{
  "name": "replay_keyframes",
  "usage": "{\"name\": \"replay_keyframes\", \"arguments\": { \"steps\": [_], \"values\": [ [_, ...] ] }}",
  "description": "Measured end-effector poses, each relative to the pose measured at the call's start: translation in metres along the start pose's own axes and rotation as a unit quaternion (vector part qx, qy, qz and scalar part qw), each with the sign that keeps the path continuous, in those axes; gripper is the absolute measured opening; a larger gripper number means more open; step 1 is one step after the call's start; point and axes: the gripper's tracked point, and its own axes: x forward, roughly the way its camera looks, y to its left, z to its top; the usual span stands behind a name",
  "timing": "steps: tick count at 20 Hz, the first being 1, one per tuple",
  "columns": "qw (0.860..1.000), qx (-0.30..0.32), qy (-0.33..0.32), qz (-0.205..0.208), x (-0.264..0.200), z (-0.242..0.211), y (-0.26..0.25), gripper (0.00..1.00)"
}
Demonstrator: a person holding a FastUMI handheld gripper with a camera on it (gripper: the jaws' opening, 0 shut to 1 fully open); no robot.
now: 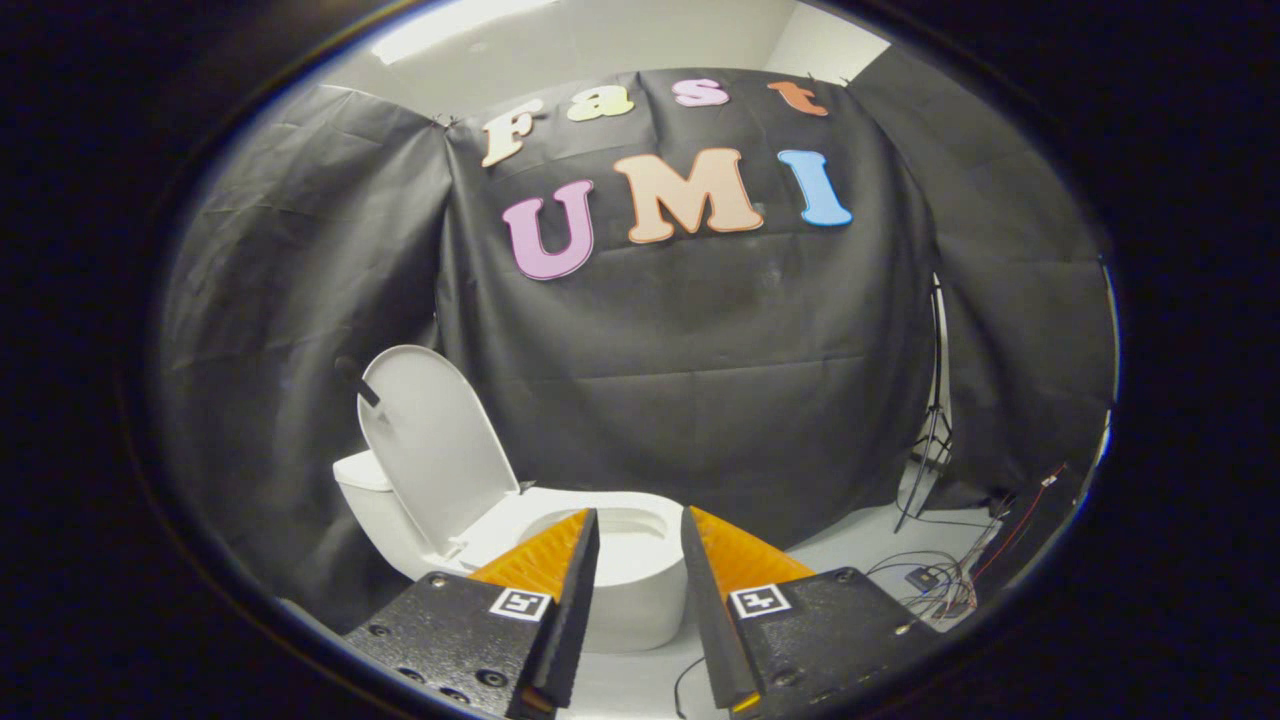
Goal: Open the toilet lid.
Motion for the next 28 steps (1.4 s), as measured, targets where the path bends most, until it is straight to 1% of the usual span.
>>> {"name": "replay_keyframes", "arguments": {
  "steps": [5,7,11,15,21,25,28],
  "values": [
    [1.000,0.013,0.010,0.011,0.019,-0.001,-0.013,0.49],
    [1.000,0.015,0.014,0.015,0.027,0.002,-0.019,0.53],
    [0.999,0.014,0.015,0.025,0.042,0.015,-0.036,0.53],
    [0.999,0.010,0.011,0.035,0.060,0.037,-0.062,0.53],
    [0.999,0.006,-0.017,0.046,0.088,0.078,-0.109,0.53],
    [0.999,0.005,-0.015,0.046,0.099,0.083,-0.143,0.53],
    [0.999,-0.003,-0.013,0.040,0.093,0.084,-0.166,0.53]
  ]
}}
